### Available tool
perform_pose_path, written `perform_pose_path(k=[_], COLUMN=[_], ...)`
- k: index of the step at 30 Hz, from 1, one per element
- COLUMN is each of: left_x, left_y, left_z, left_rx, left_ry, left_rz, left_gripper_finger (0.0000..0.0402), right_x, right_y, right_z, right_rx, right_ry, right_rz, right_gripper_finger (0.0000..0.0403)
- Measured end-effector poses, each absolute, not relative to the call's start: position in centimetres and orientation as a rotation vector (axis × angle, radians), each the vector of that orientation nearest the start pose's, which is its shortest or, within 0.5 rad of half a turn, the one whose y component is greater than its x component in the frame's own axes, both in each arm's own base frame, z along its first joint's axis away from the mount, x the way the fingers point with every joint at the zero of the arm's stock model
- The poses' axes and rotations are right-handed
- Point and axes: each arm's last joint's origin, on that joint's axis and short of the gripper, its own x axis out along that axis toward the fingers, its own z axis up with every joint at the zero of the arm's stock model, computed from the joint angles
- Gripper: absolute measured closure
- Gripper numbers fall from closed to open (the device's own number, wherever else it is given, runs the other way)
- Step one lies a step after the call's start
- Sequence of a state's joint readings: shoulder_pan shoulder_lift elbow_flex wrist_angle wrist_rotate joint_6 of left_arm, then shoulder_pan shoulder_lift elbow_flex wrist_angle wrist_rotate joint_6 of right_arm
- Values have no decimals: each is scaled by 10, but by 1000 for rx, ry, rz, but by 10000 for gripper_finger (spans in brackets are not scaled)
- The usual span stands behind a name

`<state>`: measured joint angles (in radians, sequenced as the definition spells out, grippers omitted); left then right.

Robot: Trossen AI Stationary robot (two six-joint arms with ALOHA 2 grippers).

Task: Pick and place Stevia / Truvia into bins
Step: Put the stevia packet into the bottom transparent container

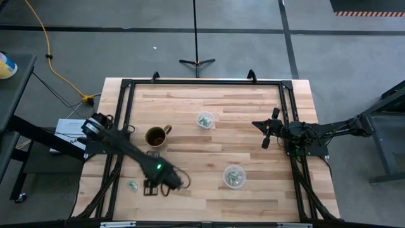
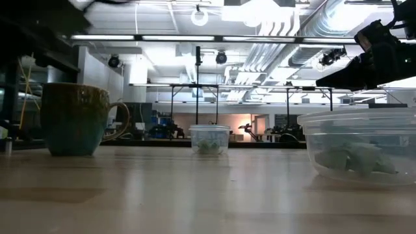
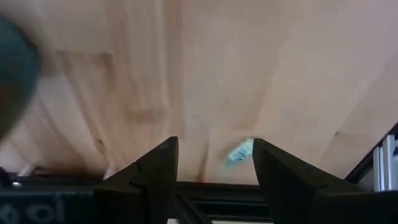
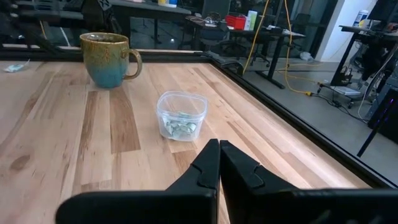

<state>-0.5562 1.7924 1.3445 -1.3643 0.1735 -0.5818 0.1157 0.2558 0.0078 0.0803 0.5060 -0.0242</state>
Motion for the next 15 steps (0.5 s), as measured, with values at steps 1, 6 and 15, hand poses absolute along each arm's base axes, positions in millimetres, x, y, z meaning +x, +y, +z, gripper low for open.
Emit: perform_pose_path(k=[1,6,15], left_x=[250,227,184], left_y=[-171,-201,-239], left_z=[215,215,203], left_rx=[-40,-34,-3], left_ry=[1860,1856,1792], left_rz=[23,83,184], left_gripper_finger=[161,161,160], right_x=[109,109,109], right_y=[-1,-1,-1], right_z=[153,153,153], right_rx=[-75,-75,-54], right_ry=[165,166,162], right_rz=[-388,-388,-389], right_gripper_finger=[401,402,400])
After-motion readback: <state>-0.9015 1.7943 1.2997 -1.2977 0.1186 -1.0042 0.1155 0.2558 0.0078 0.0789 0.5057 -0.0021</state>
